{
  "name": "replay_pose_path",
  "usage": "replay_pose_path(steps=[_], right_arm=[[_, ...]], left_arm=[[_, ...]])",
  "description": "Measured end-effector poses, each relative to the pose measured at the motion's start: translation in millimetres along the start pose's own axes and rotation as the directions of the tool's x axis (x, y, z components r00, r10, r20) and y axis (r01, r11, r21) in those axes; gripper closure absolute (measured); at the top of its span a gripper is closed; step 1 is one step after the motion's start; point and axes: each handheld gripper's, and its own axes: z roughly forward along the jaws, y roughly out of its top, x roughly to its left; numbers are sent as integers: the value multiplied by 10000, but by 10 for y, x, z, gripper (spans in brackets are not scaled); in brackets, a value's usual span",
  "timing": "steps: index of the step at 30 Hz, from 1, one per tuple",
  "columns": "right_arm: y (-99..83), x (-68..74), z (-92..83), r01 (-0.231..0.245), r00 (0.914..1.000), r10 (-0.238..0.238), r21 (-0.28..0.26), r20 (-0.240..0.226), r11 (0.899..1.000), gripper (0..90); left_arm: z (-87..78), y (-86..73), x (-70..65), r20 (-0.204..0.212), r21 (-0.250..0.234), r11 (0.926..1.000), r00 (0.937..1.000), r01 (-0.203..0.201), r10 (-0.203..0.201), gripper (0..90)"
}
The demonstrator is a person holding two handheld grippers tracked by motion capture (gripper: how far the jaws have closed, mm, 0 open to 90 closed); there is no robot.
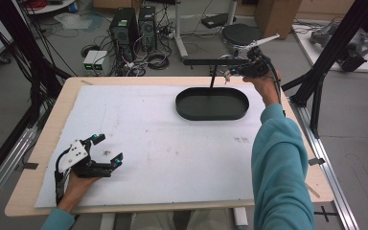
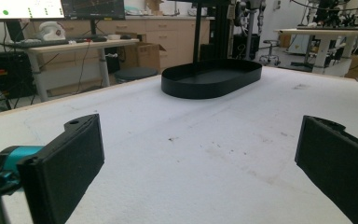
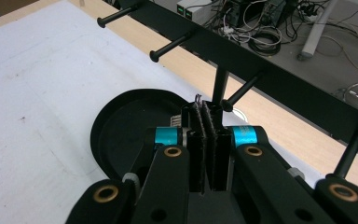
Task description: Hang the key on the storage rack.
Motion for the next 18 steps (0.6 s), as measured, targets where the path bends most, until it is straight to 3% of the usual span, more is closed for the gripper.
replay_pose_path(steps=[18], right_arm=[[-14,-54,68,-124,9994,126,-62,313,9999,888]], left_arm=[[4,4,-12,-77,111,9999,9999,-114,115,17]])
